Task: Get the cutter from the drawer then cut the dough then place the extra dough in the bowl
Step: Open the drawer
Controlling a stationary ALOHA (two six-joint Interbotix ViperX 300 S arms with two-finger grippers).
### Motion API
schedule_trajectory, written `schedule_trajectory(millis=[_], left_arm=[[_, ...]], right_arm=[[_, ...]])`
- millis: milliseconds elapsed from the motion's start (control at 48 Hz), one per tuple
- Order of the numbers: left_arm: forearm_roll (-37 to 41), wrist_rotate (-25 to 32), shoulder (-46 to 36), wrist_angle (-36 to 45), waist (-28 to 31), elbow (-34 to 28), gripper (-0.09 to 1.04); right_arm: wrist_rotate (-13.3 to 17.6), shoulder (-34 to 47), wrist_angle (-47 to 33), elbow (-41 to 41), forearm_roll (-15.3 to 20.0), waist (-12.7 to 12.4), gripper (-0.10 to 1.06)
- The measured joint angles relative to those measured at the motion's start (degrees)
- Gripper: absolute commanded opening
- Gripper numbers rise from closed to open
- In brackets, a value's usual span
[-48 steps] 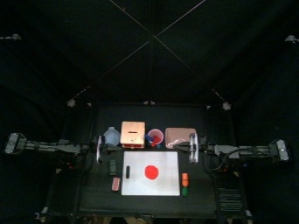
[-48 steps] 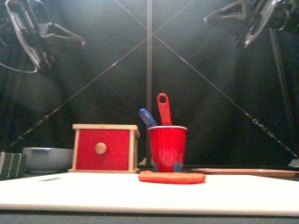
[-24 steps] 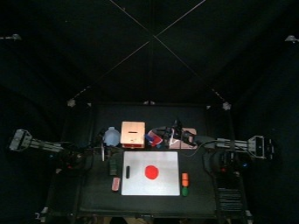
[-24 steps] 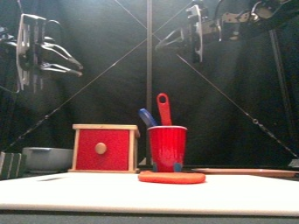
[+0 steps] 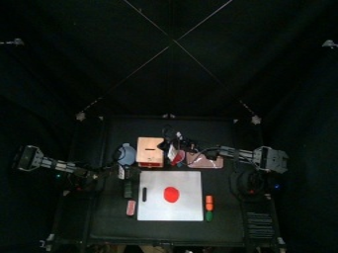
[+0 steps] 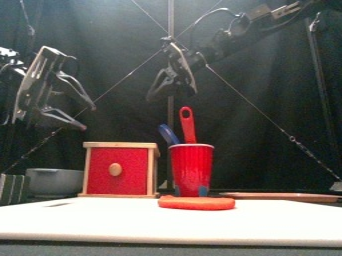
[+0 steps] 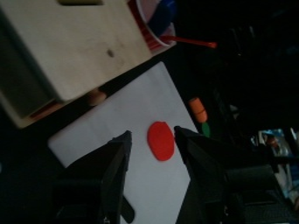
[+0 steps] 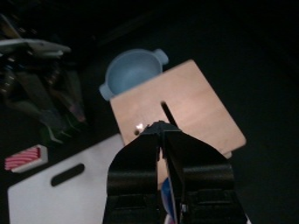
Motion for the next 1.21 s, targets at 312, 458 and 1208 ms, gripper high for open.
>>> schedule_trajectory(millis=[312,458,1208], left_arm=[[-4.0,0.0,9.1,-0.1,2.9,-4.7,0.82],[-5.9,0.1,14.7,0.0,3.9,-7.6,0.82],[-10.0,0.1,23.3,0.4,5.7,-12.9,0.82]], right_arm=[[0.4,11.2,14.2,-13.4,-5.9,-0.4,0.04],[0.4,13.4,16.3,-16.2,-6.7,-0.4,0.04],[-0.1,15.2,19.0,-17.0,-6.9,-0.4,0.04]])
